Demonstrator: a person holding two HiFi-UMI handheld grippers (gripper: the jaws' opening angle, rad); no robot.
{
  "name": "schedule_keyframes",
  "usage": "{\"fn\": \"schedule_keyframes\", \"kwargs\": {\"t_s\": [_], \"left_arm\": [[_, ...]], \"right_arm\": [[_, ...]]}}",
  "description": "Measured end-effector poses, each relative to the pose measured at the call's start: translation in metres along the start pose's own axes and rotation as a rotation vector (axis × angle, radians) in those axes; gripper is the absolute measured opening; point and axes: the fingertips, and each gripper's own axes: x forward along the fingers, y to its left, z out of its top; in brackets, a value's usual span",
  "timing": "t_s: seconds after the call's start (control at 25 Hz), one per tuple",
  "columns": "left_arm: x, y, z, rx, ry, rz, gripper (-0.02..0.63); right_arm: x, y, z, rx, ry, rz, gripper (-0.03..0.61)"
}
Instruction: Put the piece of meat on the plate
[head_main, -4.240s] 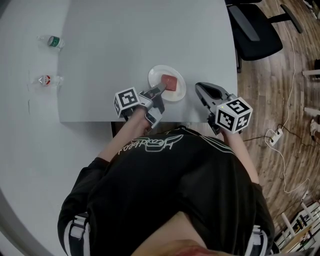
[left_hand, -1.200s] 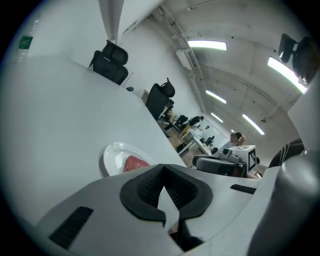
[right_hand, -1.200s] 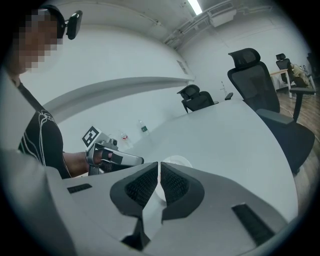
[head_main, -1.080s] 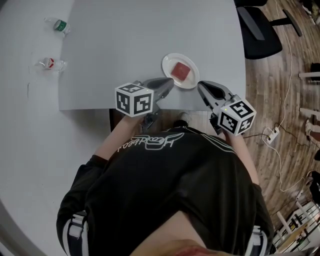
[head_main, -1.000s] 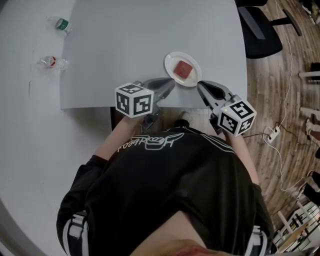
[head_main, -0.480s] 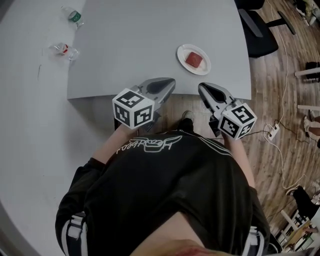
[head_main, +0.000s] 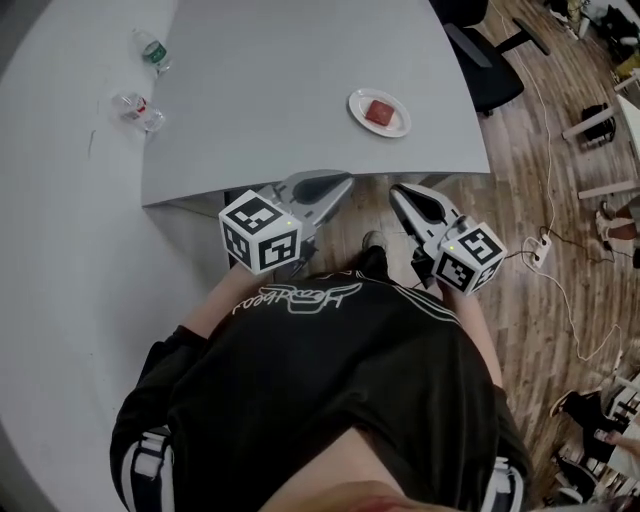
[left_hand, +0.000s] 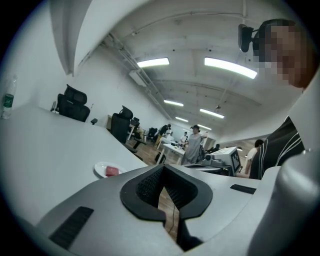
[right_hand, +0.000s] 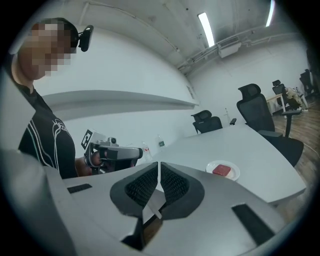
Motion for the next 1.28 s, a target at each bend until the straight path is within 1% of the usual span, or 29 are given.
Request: {"fn": "schedule_keyframes", "kwargs": {"t_s": [0.24, 0.56, 0.8, 1.08, 1.28], "left_arm": [[-0.023, -0.03, -0.008, -0.001, -0.019, -0.054, 0.008], [-0.037, -0.05, -0.018, 0.024, -0.008, -0.066, 0.008], [-0.037, -0.056, -0.026, 0.041, 0.013, -0.072, 0.008], [-0.04, -0.054, -0.036, 0.019, 0.037, -0.071, 0.008], [-0.046, -0.052, -0.047, 0.004, 0.046, -0.066, 0.008]], "right_arm": [[-0.024, 0.031, -0.01, -0.008, -0.022, -0.042, 0.018], [-0.037, 0.048, -0.016, -0.005, -0.035, -0.077, 0.018], [-0.039, 0.051, -0.023, -0.013, -0.016, -0.093, 0.018], [-0.038, 0.055, -0.027, -0.009, 0.001, -0.101, 0.018], [-0.035, 0.059, -0.039, 0.004, 0.019, -0.099, 0.018]]}}
